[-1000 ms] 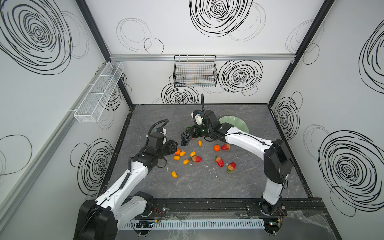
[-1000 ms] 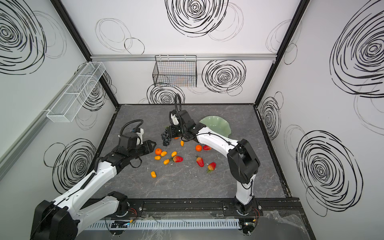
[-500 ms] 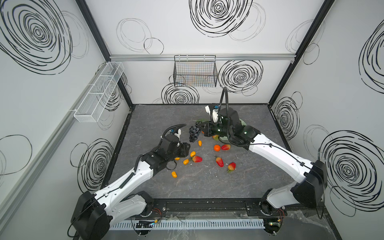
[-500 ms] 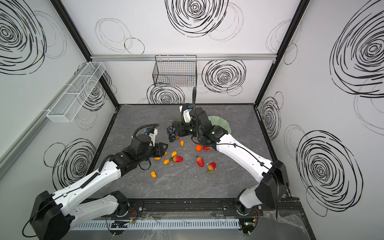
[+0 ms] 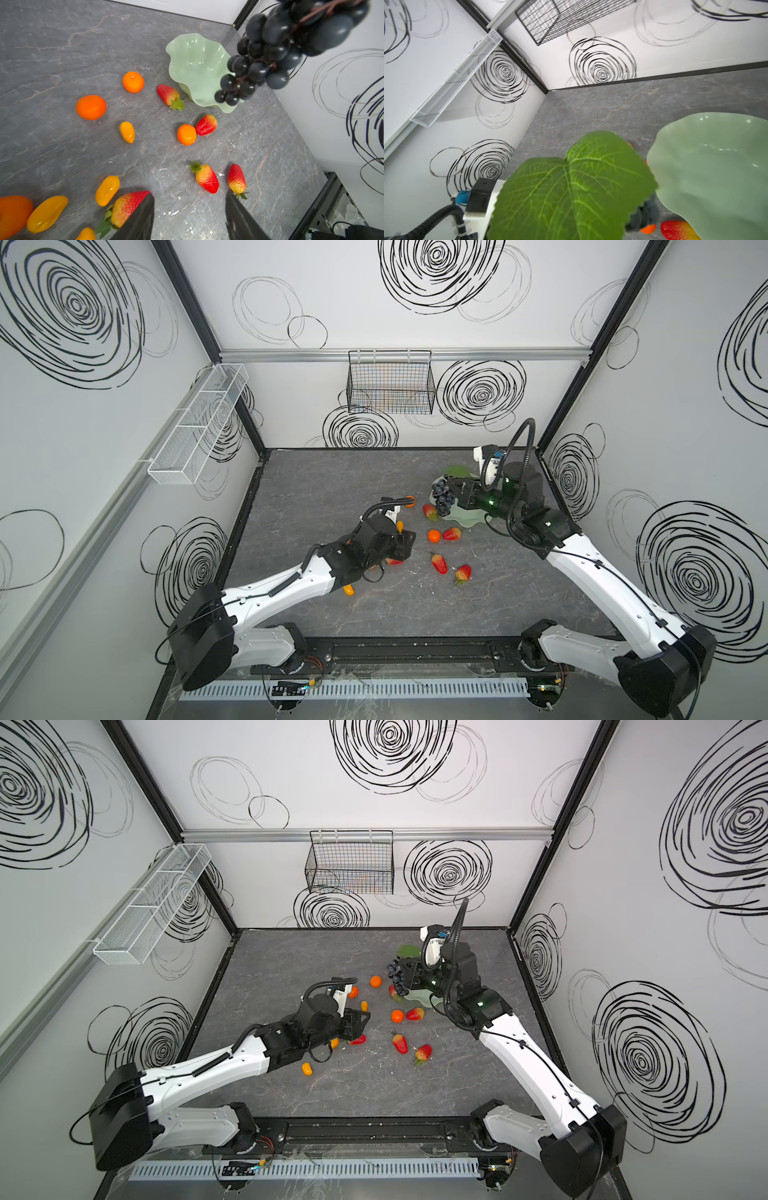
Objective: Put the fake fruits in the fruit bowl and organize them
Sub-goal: 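Carry the grapes over the green bowl with the right gripper while the left moves inward, then lower the grapes into the green bowl and open the right gripper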
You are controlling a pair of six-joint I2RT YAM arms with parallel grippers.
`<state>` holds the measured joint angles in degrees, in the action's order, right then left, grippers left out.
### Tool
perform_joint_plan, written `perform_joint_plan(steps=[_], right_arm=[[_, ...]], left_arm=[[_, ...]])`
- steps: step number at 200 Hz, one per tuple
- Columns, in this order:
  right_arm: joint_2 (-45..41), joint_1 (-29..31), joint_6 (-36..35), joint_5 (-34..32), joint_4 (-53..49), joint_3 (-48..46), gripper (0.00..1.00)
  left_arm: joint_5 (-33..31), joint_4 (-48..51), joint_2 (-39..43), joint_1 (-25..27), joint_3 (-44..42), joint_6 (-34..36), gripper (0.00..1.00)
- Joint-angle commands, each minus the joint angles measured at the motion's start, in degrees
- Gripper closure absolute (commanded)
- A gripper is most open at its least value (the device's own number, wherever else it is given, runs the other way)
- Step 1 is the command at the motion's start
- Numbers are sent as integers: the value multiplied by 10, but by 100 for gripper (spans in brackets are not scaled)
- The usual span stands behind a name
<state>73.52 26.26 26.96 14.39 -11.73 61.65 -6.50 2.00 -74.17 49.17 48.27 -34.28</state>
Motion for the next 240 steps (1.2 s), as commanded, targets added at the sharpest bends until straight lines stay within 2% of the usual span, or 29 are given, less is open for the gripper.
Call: perform_joint_plan(steps=[1, 32, 88, 114, 159, 211, 240], right_arm=[[3, -45, -5, 37, 28, -18, 100], [22, -93, -12, 55, 32, -18, 100], [101, -143, -5, 56, 50, -11, 100], [146, -148, 1, 64, 41, 13, 100], [199, -148, 13, 128, 27, 41, 100], [231, -181, 44, 41, -20, 19, 100], [243, -201, 48, 13, -37, 5, 100]], left_arm=[[-1, -66, -38, 6, 32, 2, 42], [15, -108, -87, 6, 63, -1, 40], [49, -126, -176, -2, 134, -5, 39], [63, -119, -203, -5, 159, -3, 39], [69, -117, -213, -10, 157, -7, 39], [67, -114, -209, -11, 138, -13, 40], [64, -113, -200, -13, 124, -13, 39]])
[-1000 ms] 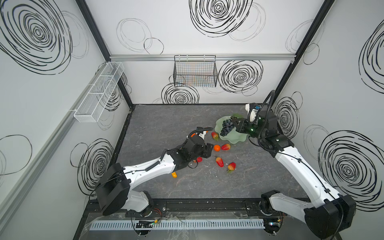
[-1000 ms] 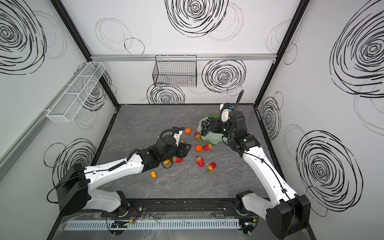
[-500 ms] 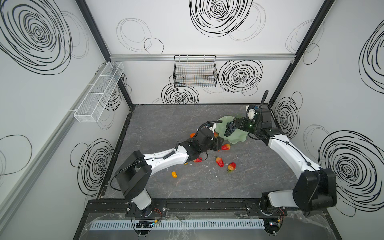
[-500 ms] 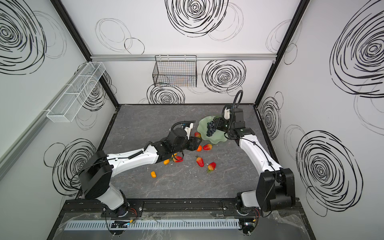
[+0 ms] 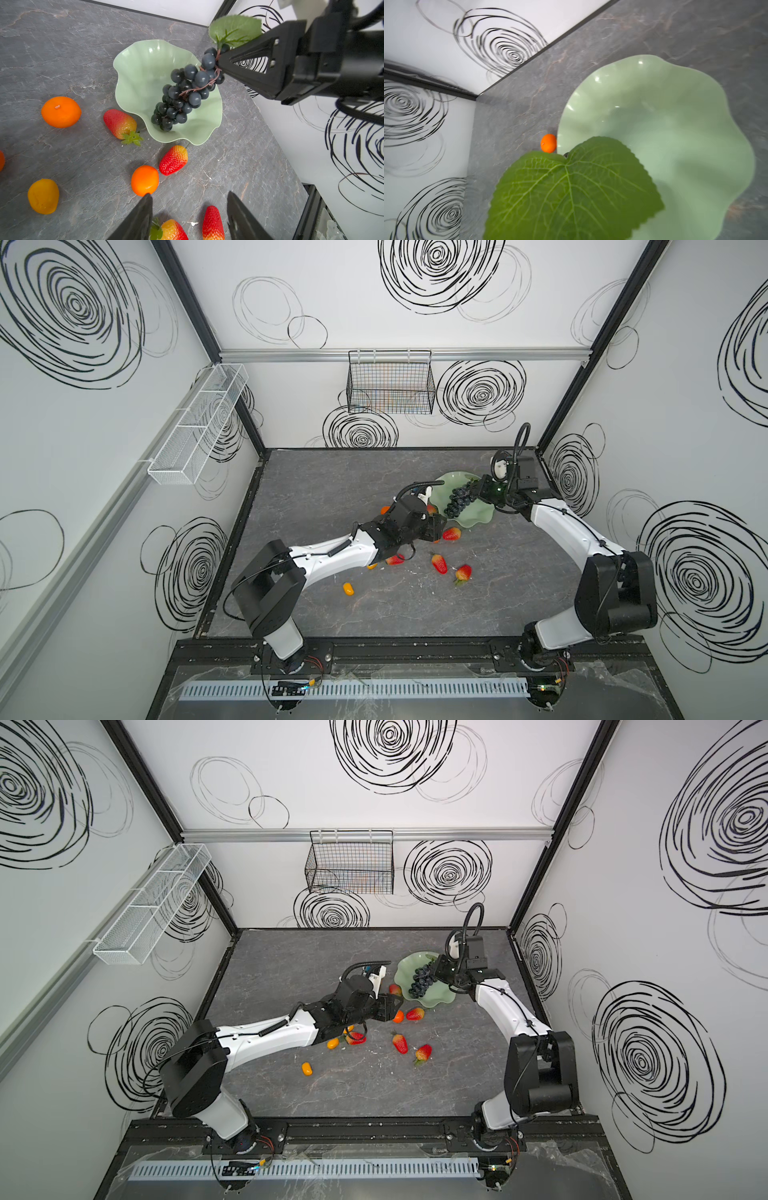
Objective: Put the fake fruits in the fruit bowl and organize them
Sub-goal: 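Lower the grapes into the green bowl and open the right gripper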
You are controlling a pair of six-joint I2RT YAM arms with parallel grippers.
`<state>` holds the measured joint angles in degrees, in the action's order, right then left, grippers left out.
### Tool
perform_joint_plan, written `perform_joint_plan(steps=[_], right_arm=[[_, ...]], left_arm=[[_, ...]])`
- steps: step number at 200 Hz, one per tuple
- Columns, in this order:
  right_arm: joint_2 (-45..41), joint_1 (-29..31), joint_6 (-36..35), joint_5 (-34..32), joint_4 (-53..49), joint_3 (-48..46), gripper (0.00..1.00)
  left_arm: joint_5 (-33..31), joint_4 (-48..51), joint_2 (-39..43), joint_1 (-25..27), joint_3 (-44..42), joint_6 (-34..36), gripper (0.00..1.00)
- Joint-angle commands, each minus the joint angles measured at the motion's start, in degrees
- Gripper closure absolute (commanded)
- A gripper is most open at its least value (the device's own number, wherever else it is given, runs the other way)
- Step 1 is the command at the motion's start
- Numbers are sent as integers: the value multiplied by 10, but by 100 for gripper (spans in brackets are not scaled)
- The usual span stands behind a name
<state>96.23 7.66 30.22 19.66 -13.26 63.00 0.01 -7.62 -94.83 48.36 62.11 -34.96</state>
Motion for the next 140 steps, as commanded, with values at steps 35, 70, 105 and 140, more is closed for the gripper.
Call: perform_joint_plan(steps=[35, 70, 105, 140], right_arm=[[28, -31, 10, -51, -25, -15, 100], [47, -44, 0, -53, -34, -5, 100], [65, -53, -4, -61, -43, 1, 100], [52, -58, -3, -66, -45, 1, 98]], left_arm=[[0, -20, 11, -8, -23, -6, 39], [3, -24, 8, -9, -24, -10, 39], [1, -32, 12, -9, -28, -13, 38], [0, -32, 22, -8, -29, -13, 28]])
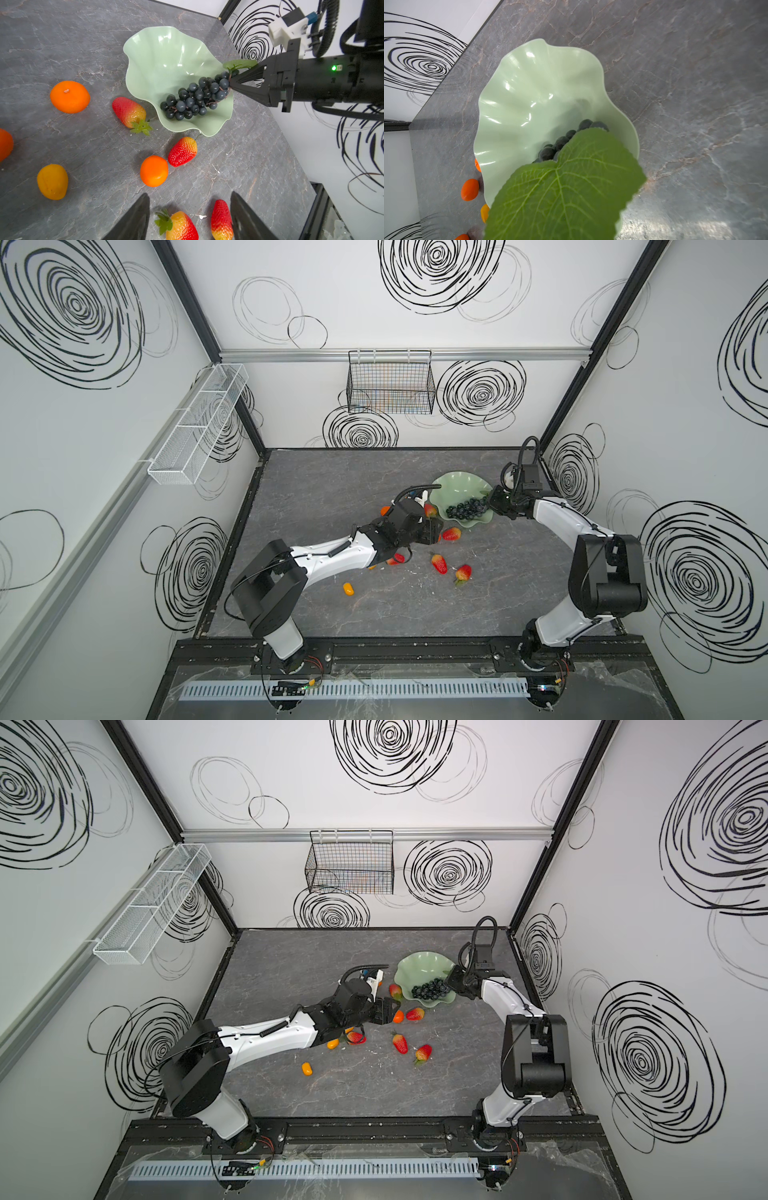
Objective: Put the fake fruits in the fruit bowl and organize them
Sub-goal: 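Lower the grapes into the green bowl and open the right gripper, then move the right gripper to the large red strawberry while the left draws back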
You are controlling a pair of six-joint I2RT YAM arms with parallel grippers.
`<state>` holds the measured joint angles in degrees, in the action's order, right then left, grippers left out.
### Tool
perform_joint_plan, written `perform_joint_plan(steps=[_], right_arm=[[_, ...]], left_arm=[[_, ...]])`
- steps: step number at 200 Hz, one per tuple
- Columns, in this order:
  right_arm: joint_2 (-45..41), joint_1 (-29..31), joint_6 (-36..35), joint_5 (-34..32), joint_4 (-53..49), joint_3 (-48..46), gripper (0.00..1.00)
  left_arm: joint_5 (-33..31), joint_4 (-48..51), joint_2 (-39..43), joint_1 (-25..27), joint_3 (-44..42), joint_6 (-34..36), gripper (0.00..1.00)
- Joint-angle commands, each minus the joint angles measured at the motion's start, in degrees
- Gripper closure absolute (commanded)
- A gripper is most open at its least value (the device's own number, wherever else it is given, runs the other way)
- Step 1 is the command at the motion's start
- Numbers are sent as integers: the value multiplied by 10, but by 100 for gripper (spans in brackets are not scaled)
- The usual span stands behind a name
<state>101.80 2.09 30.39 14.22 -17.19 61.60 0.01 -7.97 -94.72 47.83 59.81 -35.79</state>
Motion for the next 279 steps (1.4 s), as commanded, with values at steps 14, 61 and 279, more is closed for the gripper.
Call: perform_joint_plan(steps=[14, 61, 279], right_arm=[[-21, -2, -6, -10, -2, 11, 89], [-108, 13, -17, -26, -12, -10, 69], [-380, 382, 235, -257, -154, -248, 53]], left_arm=[[-6, -25, 29, -3, -8, -5, 20], [-41, 5, 87, 1, -29, -7, 1], [-69, 11, 445, -43, -378, -61, 1]])
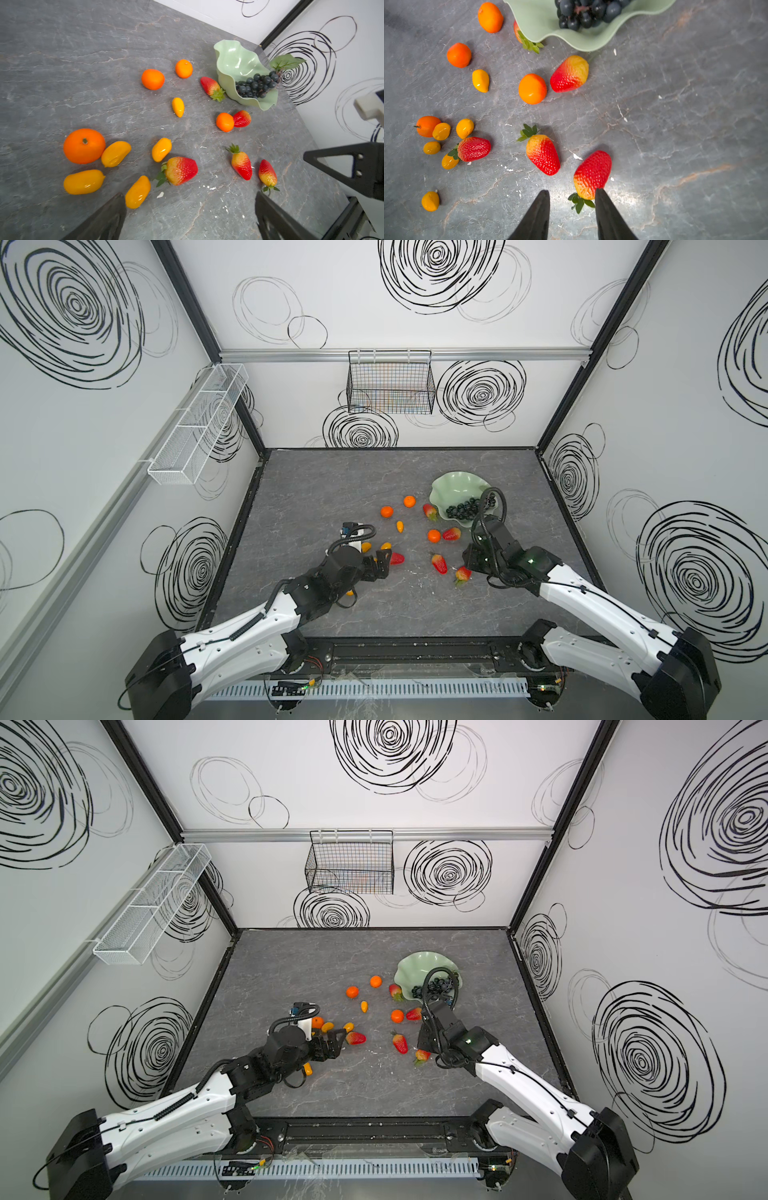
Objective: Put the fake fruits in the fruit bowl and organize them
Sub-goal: 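Move the right gripper to the large red strawberry while the left draws back, then lower the open right gripper around the large red strawberry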
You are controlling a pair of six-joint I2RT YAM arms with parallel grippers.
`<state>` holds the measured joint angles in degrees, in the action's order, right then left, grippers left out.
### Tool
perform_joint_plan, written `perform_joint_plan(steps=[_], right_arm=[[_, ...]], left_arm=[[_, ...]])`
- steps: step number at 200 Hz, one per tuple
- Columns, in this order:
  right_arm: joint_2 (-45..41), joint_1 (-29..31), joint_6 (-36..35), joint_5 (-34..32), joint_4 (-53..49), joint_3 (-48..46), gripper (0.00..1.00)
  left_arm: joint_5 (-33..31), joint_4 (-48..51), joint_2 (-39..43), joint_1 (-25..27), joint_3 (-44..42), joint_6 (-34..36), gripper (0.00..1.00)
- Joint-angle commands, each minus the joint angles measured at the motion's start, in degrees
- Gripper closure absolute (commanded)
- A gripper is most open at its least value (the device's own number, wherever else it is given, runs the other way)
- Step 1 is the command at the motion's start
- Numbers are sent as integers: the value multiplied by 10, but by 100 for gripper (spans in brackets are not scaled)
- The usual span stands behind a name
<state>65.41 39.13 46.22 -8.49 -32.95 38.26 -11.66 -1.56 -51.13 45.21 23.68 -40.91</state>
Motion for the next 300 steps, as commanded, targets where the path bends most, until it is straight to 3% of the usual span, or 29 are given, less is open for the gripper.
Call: perform_joint_plan(steps=[1, 83, 107, 190, 300], right_arm=[[-17, 11, 79, -29, 5, -15, 53], [-17, 22, 208, -19, 35, -53, 51], [-4, 22, 215, -17, 43, -52, 39], [40, 20, 257, -24, 60, -50, 37], [90, 49, 276, 0, 67, -59, 38]], left_arm=[[49, -54, 10, -16, -17, -9, 1], [12, -133, -97, 125, 8, -4, 1], [13, -165, -138, 147, 19, -11, 1], [51, -204, -205, 137, 45, -3, 1], [64, -222, -216, 130, 37, -10, 1]])
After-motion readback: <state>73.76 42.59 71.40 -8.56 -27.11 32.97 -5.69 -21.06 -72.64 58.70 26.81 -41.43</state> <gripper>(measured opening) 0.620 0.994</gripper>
